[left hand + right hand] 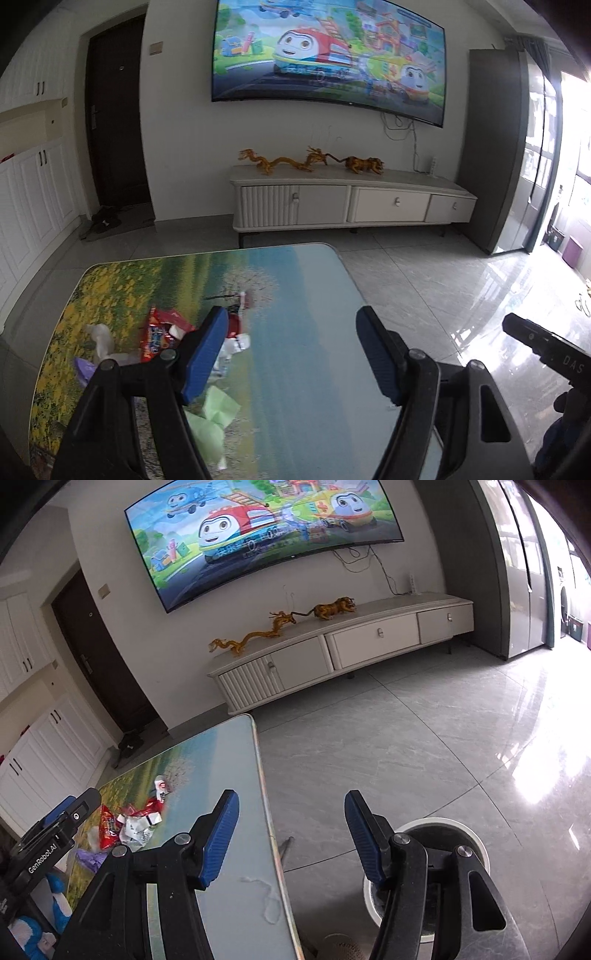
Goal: Collect trash
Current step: 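Move both open tools back over the table trash, then grasp the green paper with the right tool while the left tool grasps the purple plastic bag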
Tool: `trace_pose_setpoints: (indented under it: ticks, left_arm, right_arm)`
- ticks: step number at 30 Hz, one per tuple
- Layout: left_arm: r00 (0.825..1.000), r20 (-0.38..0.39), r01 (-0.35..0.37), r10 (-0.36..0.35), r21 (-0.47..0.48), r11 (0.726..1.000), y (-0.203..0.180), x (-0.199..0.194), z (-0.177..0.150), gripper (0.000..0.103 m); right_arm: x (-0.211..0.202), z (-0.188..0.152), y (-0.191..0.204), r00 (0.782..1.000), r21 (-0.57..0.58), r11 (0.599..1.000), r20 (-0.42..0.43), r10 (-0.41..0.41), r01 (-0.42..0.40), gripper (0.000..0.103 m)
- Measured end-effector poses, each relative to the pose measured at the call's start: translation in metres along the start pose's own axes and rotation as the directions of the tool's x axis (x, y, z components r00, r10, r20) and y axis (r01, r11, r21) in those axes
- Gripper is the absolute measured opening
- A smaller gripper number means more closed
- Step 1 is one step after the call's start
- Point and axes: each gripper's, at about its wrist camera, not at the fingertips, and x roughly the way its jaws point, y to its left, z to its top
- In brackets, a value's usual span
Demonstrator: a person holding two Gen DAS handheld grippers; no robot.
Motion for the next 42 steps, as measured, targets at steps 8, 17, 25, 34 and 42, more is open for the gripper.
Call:
trace_pose_setpoints:
  ticks: [8,17,25,34,42]
  left_arm:
    - [0.980,-0.061,-0.198,0.190,-0.174,0.965,0.123,0.005,-0.018,0.071]
    - [0.954,-0.187,-0.286,0.232,-0.352,0.891,0.225,0.023,-0.064,0.078]
    - [0.956,-0.248,-0.252,0.157,-0.419,0.872,0.249,0.047,-0.080,0.085]
    - [0.951,-0.293,-0.210,0.097,-0.384,0.899,0.235,0.071,-0.092,0.085]
    - [0.961,-0.275,-0.108,-0.011,-0.414,0.904,0.224,0.068,-0.103,0.050]
  right_arm:
    - [0.030,0.004,0.070,0.987,-0.070,0.987,-0.073,0.140,-0.146,0.057]
    - [0.086,-0.042,0.156,0.902,-0.139,0.924,-0.310,0.301,-0.357,0.061]
    - [0.126,-0.097,0.218,0.828,-0.223,0.870,-0.476,0.296,-0.439,0.065]
    - [0.146,-0.120,0.234,0.827,-0.303,0.853,-0.513,0.229,-0.424,0.049]
    - [0.136,-0.117,0.220,0.818,-0.279,0.843,-0.504,0.279,-0.460,0.027]
